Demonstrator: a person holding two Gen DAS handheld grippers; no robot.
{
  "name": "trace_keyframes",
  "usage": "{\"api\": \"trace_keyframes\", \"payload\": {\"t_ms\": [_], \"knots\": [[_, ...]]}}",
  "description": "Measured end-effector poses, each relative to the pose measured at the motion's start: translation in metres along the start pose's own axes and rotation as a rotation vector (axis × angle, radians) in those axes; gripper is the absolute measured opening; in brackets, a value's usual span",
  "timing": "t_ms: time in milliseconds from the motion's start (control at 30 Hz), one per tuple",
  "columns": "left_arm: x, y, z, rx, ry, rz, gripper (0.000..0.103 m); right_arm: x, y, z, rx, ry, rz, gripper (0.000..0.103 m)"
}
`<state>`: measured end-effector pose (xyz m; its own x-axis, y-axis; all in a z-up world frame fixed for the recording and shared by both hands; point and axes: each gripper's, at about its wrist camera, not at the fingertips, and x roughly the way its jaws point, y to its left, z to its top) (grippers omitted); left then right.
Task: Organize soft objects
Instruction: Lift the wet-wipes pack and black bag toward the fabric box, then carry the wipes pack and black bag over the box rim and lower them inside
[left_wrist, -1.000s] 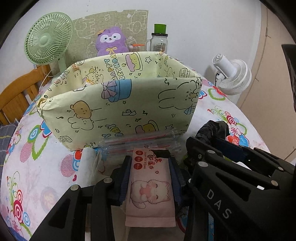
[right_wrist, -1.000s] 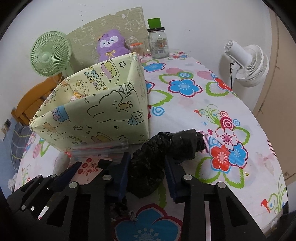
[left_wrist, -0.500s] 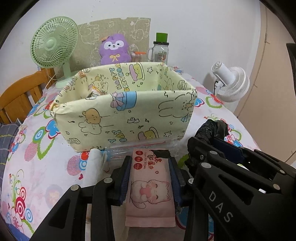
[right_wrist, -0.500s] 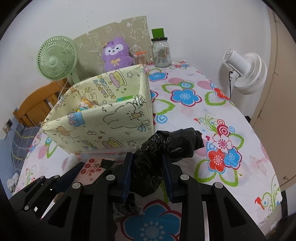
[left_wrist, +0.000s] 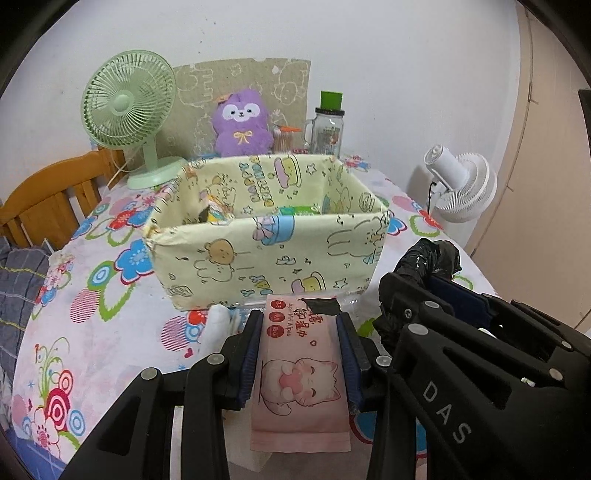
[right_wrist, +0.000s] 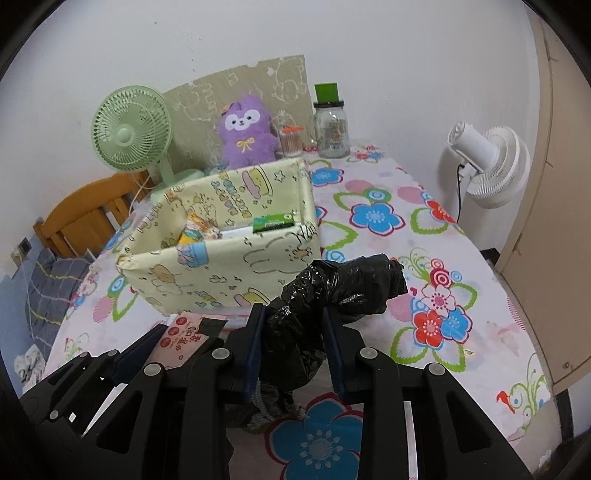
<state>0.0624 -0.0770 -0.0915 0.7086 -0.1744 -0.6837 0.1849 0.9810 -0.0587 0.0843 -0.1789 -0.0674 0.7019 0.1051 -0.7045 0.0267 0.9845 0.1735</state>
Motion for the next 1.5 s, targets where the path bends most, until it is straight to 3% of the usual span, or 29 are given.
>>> {"api": "trace_keyframes", "payload": {"t_ms": [800, 1500], "knots": [[-0.051, 0.012, 0.028, -0.014, -0.11, 0.028, 0.04, -0.049, 0.027, 0.027, -0.043, -0.124, 0.015, 0.034], [-0.07, 0.015, 0.064, 0.003, -0.169, 0.037, 0.04, -0.069, 0.036, 0.064, -0.042, -0.195, 0.027, 0.034]]}}
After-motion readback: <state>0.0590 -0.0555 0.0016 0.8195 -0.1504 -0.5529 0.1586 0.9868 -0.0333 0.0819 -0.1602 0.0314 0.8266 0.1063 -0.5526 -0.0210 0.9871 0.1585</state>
